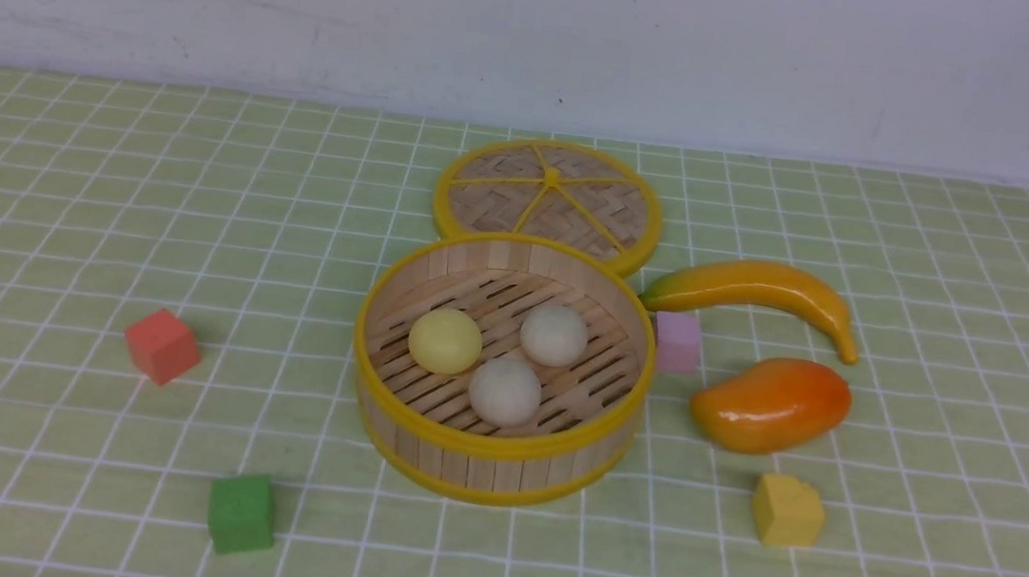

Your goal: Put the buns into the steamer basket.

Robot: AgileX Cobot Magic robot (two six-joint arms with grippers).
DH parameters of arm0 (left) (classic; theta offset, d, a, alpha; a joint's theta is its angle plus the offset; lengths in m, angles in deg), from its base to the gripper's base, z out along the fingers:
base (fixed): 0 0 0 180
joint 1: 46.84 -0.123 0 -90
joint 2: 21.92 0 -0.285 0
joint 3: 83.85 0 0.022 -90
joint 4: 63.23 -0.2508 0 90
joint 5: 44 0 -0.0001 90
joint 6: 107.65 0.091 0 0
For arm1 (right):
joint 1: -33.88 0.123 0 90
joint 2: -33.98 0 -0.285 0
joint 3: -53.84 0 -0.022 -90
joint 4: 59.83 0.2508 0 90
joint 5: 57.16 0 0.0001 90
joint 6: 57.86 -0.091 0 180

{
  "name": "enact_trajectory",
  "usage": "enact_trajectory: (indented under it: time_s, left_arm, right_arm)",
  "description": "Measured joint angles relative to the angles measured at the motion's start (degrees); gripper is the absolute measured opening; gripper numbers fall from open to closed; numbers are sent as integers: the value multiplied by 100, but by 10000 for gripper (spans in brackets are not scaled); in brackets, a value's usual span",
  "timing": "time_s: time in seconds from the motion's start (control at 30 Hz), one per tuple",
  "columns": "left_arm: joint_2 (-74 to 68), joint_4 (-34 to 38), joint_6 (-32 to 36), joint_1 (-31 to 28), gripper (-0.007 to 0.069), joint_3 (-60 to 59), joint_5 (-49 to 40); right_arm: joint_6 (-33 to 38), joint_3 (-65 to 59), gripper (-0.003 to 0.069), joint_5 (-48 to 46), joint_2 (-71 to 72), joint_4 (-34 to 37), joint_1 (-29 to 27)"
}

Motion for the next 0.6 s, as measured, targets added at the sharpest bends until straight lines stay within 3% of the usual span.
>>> enact_trajectory:
  time_s: [0.6]
  left_arm:
    - [0,0,0,0,237,0,0]
  right_arm:
    - [0,-2,91,0,0,-5,0]
